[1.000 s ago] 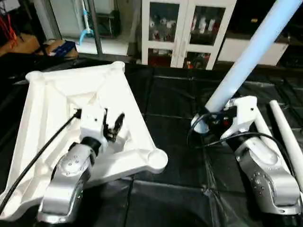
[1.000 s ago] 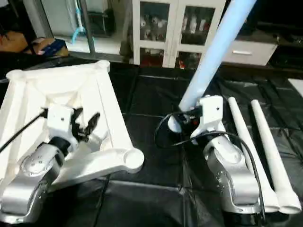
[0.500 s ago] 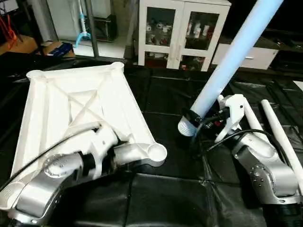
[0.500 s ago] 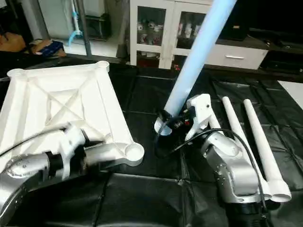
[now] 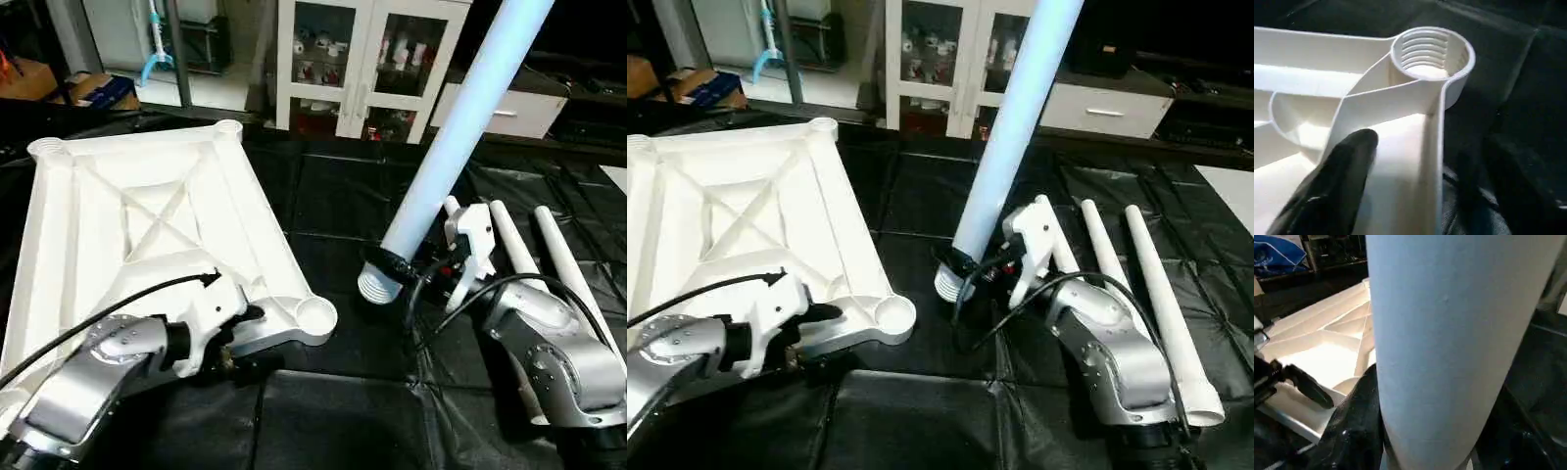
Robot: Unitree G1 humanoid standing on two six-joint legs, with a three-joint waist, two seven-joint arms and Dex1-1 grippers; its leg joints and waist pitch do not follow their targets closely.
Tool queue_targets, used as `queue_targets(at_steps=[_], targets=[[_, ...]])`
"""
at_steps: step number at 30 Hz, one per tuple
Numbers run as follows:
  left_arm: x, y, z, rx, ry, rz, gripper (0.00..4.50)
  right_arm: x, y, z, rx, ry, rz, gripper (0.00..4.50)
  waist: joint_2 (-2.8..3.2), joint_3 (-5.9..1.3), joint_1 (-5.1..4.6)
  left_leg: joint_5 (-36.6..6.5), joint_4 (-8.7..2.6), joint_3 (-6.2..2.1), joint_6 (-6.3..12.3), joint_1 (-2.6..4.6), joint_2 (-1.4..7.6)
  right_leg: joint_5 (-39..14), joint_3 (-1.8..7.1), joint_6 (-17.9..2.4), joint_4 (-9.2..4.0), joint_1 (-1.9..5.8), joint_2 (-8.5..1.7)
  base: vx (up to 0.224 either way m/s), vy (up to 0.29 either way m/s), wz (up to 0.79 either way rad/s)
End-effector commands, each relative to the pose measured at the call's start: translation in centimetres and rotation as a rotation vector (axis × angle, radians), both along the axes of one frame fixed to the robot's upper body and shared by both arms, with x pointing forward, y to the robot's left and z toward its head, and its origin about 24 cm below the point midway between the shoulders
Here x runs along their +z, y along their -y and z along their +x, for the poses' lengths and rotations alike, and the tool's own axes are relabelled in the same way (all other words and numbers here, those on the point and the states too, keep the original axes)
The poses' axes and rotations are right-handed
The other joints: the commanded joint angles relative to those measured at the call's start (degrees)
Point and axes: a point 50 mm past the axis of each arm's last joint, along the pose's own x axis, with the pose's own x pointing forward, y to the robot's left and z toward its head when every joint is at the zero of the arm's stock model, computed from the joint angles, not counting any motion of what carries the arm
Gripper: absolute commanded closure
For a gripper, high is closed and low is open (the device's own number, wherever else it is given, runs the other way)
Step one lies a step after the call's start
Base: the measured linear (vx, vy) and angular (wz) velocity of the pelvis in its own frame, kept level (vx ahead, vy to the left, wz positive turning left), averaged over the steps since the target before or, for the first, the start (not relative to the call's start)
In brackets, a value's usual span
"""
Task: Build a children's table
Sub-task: Insert table leg to table base
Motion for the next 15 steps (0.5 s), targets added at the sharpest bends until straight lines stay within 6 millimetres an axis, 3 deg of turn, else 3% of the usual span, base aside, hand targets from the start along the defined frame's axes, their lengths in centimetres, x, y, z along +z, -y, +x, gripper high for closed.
queue_targets(at_steps=[1,8,14,15], targets=[[0.1,-0.3,-0.3,-0.005,-0.019,0.015,1.01,0.8,0.1,-0.1,0.011,0.027,0.001,2.63,0.31,-2.65,0.20,-9.7,-6.24,-2.06,0.55,1.56,5.63,-1.7,1.61,-14.8,-3.30,1.08,-3.39,0.000,0.000,0.00],[0.3,-0.8,-0.8,0.000,-0.037,0.039,1.67,0.9,0.1,-0.3,0.007,0.027,0.007,2.63,0.34,-2.22,0.07,-15.6,-6.69,-1.98,-3.00,1.91,5.78,-8.0,1.73,-13.5,-3.69,0.40,-3.14,0.000,0.000,0.00],[0.4,-1.3,-0.6,0.019,-0.026,0.054,1.76,1.0,-0.1,-0.3,0.007,0.031,0.016,2.63,0.36,-2.30,0.12,-15.4,-6.67,-1.95,-3.43,1.97,5.75,-7.1,1.79,-13.1,-3.64,0.34,-3.16,0.000,0.000,0.00],[0.3,-1.4,-0.6,0.023,-0.028,0.061,1.96,1.0,-0.2,-0.3,0.009,0.031,0.018,2.63,0.41,-2.27,0.10,-15.2,-6.69,-1.92,-3.36,1.96,5.73,-6.6,1.79,-13.2,-3.63,0.30,-3.10,0.000,0.000,0.00]])
